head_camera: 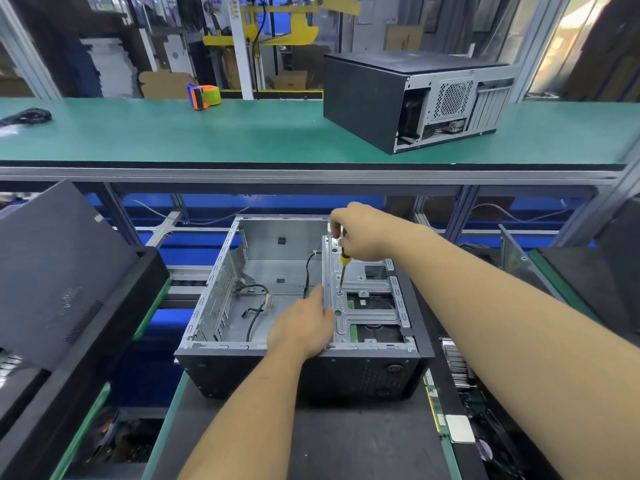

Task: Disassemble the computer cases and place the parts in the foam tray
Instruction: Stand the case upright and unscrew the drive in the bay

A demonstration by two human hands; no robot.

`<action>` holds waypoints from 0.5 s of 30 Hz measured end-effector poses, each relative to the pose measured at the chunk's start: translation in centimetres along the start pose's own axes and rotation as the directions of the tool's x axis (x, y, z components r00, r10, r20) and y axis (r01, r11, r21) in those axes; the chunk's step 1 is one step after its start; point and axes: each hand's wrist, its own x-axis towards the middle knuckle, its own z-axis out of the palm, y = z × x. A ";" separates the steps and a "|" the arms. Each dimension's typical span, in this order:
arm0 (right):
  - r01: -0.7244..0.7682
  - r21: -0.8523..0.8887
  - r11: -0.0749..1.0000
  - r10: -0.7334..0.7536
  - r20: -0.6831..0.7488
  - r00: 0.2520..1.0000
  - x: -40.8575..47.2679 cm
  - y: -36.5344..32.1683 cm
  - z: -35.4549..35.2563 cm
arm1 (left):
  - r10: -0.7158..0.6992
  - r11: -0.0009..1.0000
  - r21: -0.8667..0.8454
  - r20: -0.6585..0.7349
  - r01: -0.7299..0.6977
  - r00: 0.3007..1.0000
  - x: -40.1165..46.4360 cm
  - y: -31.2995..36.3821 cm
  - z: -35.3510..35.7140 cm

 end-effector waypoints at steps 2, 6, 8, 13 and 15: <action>0.006 0.052 0.999 -0.008 0.043 0.999 -0.2 -0.1 -0.1 | -0.003 1.000 -0.003 -0.003 0.003 1.000 0.0 0.0 0.0; -0.099 -0.073 0.992 0.102 0.036 0.994 -0.1 -0.1 0.2 | -0.010 1.000 0.006 -0.002 0.010 1.000 0.0 0.0 0.0; -0.130 -0.116 0.985 0.132 0.008 0.991 0.2 0.2 0.1 | -0.011 1.000 0.007 0.001 0.011 1.000 0.0 0.0 0.1; -0.038 -0.097 0.995 0.037 -0.010 0.999 0.1 0.6 0.2 | -0.009 1.000 0.006 0.000 0.009 1.000 0.1 -0.1 0.1; 0.014 -0.002 1.000 -0.014 0.011 1.000 0.0 0.4 0.0 | -0.007 1.000 0.003 0.000 0.007 1.000 0.1 -0.1 0.0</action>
